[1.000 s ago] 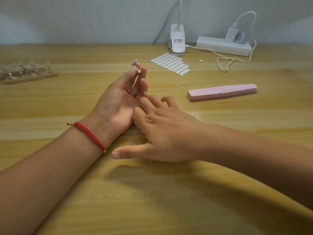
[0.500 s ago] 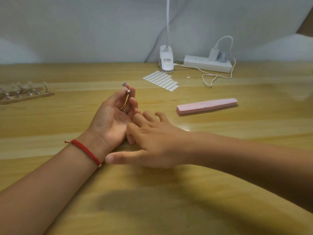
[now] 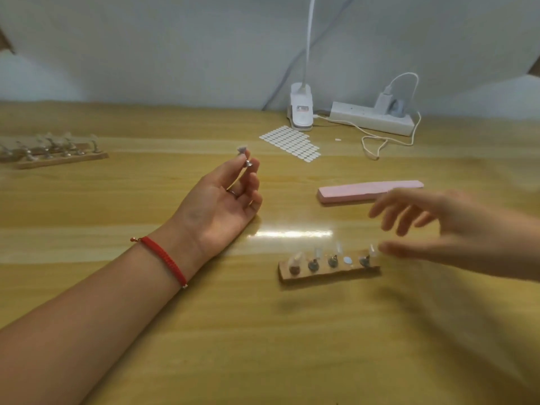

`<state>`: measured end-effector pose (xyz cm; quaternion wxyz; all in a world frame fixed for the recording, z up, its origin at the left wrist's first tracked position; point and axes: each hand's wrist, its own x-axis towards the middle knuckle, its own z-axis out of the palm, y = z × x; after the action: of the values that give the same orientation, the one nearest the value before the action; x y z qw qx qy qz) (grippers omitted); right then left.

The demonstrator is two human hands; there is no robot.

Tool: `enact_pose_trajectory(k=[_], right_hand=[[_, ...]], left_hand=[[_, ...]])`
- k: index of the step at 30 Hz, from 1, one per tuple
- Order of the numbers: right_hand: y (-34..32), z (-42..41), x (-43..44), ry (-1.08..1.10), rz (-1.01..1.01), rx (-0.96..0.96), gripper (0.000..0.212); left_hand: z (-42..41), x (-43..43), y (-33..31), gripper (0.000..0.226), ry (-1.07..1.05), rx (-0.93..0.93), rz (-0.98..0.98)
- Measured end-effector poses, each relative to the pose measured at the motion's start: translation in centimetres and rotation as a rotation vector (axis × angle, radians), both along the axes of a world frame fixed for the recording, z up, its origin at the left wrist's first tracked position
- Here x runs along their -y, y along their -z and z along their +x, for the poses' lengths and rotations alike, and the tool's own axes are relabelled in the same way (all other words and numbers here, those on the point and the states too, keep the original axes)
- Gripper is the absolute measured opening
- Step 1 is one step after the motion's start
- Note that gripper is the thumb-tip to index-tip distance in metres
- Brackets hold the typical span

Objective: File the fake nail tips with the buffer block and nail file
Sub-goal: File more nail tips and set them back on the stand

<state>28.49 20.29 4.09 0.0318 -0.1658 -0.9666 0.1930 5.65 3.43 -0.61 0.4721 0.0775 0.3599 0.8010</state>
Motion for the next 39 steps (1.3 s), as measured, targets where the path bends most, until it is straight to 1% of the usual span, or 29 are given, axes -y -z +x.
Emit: enact_pose_trajectory(k=[2, 5, 6, 8, 10, 12, 13, 14, 15, 16, 18, 21, 22, 24, 27, 29, 30, 32, 35, 39], right_hand=[[1.6, 1.0, -0.6, -0.03, -0.065, -0.006, 0.047], [2.6, 1.4, -1.5, -0.068, -0.102, -0.038, 0.055], [2.6, 1.3, -1.7, -0.076, -0.123, -0.068, 0.051], [2.4, 0.8, -2.5, -0.077, -0.141, -0.171, 0.034], [2.2, -0.3, -3.3, -0.055, -0.024, -0.255, 0.027], [2.3, -2.0, -4.0, -0.051, 0.154, -0.22, 0.03], [2.6, -2.8, -4.4, -0.058, 0.233, -0.165, 0.037], [3.0, -3.5, -4.7, -0.056, 0.265, -0.103, 0.04], [3.4, -4.2, -4.9, -0.046, 0.247, -0.062, 0.04], [3.7, -4.6, -5.1, -0.048, 0.227, -0.078, 0.038], [3.9, -4.9, -5.1, -0.039, 0.209, -0.219, 0.034], [3.4, -4.9, -4.0, -0.002, 0.1, -0.499, 0.035], [3.2, -5.0, -3.3, -0.022, 0.086, -0.582, 0.036], [3.2, -5.0, -1.4, -0.096, 0.09, -0.679, 0.036], [3.4, -5.1, 1.0, -0.217, 0.113, -0.71, 0.04], [3.4, -5.3, 1.1, -0.272, 0.174, -0.702, 0.038], [3.5, -5.4, 0.9, -0.28, 0.205, -0.706, 0.038], [3.8, -5.6, 0.8, -0.276, 0.229, -0.711, 0.045], [4.2, -5.8, 1.1, -0.344, 0.262, -0.707, 0.056], [3.9, -5.7, 0.3, -0.296, 0.257, -0.743, 0.051]], left_hand=[[0.1, 0.0, 0.0, 0.013, 0.008, -0.023, 0.003], [0.3, -0.1, 0.1, 0.012, 0.015, -0.071, -0.001], [0.3, -0.1, 0.2, 0.011, 0.016, -0.092, -0.005], [0.5, -0.2, 0.3, 0.011, 0.018, -0.151, -0.019], [0.6, -0.4, 0.4, 0.012, 0.021, -0.22, -0.036], [0.9, -0.5, 0.5, 0.014, 0.035, -0.296, -0.055], [1.0, -0.5, 0.5, 0.015, 0.041, -0.333, -0.061], [1.2, -0.5, 0.6, 0.017, 0.044, -0.367, -0.065], [1.3, -0.5, 0.6, 0.018, 0.045, -0.398, -0.072], [1.4, -0.5, 0.6, 0.02, 0.045, -0.428, -0.082], [1.6, -0.5, 0.7, 0.023, 0.037, -0.482, -0.096], [1.9, -0.5, 0.8, 0.029, 0.023, -0.55, -0.098], [2.0, -0.5, 0.8, 0.03, 0.016, -0.567, -0.098], [2.1, -0.6, 0.8, 0.03, -0.004, -0.588, -0.106], [2.3, -0.6, 0.8, 0.029, -0.029, -0.646, -0.125], [2.5, -0.6, 0.8, 0.033, -0.034, -0.716, -0.131], [2.7, -0.5, 0.8, 0.034, -0.036, -0.755, -0.136], [2.8, -0.4, 0.8, 0.033, -0.033, -0.824, -0.136], [3.0, -0.4, 0.6, 0.036, 0.016, -0.868, -0.095], [3.2, -0.4, 0.4, 0.03, 0.048, -0.889, -0.076]])
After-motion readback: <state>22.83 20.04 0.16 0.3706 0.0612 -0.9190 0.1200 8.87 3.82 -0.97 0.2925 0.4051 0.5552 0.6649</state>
